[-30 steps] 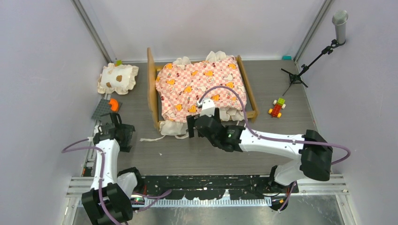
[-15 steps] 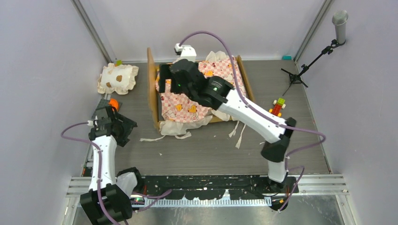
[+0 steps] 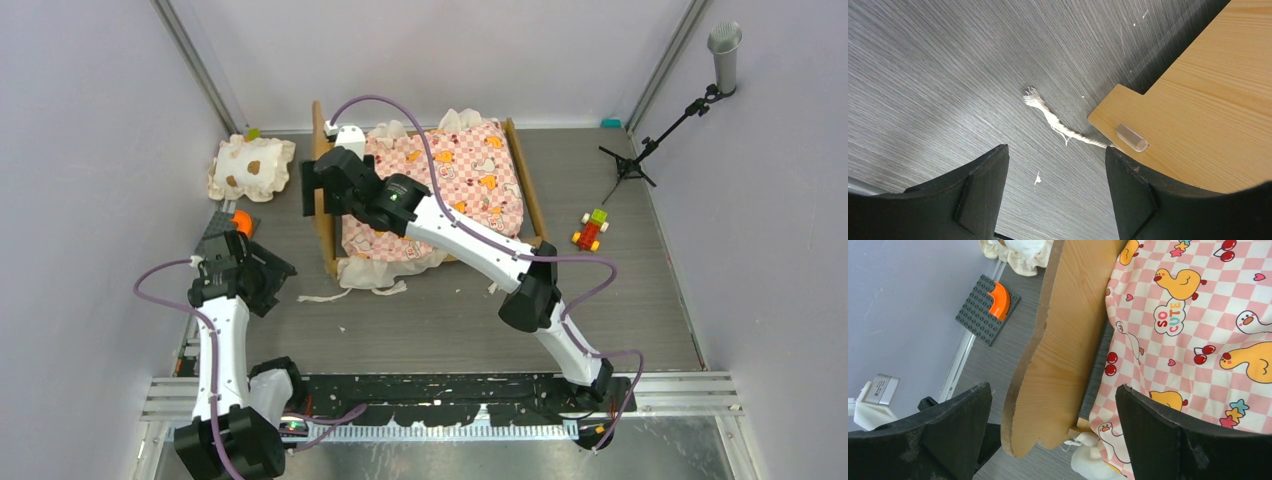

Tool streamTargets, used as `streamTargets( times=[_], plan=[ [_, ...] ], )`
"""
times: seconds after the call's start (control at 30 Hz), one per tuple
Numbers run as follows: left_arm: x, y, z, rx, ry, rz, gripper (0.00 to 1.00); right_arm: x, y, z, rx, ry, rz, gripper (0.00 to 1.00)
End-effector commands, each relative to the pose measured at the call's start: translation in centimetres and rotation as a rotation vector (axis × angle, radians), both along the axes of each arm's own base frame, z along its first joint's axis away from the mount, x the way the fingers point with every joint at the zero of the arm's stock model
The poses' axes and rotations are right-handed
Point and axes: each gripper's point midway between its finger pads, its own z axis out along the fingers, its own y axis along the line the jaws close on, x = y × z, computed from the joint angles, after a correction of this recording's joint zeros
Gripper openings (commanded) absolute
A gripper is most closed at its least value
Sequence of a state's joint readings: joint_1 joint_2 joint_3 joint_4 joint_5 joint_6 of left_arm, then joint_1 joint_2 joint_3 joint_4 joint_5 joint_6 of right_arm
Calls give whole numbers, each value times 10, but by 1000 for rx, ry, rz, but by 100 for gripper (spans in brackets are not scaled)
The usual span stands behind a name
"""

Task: Set up the pet bed
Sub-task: Move the bed frame to the center of the board.

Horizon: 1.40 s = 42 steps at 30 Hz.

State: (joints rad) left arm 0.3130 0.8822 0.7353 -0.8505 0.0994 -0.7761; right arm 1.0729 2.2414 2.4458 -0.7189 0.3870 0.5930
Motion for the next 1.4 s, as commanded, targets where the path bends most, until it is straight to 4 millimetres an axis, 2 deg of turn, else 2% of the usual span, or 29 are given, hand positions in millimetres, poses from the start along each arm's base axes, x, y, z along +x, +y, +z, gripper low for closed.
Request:
streamTargets(
  times=[0.0, 0.2, 0.33, 0.47, 0.67, 0.8, 0.9, 1.03, 1.2, 1.37],
  plan=[
    [-4, -5, 2, -15, -13, -30, 72, -1, 6, 21, 50, -45, 0, 97],
    [-5, -6, 2, -14, -17, -30, 72, 2, 9, 32, 82, -91, -25, 92],
    [-8, -8, 2, -21, -11, -33, 72, 9, 17, 14, 43, -77, -34, 87],
    [-11, -9, 4, -19, -19, -34, 72, 13, 22, -7, -6, -76, -25, 76],
    [-15, -10, 6, -19, -24, -20, 72, 7, 29, -22, -65, -65, 62, 61],
    [-17, -10, 9, -16, -39, -14, 72, 0, 29, -29, -111, -63, 117, 41],
    [-16, -11, 9, -20, -45, -11, 72, -4, 19, -30, -179, -88, 146, 21],
    [-15, -12, 9, -33, -48, -11, 71, -16, 3, -23, -275, -149, 226, 3],
    [-15, -12, 11, -28, -51, -9, 71, -54, -17, -20, -433, -268, 477, 1],
    [-16, -8, 15, 2, -66, -7, 71, -80, -58, -25, -578, -277, 575, 1]
  ],
)
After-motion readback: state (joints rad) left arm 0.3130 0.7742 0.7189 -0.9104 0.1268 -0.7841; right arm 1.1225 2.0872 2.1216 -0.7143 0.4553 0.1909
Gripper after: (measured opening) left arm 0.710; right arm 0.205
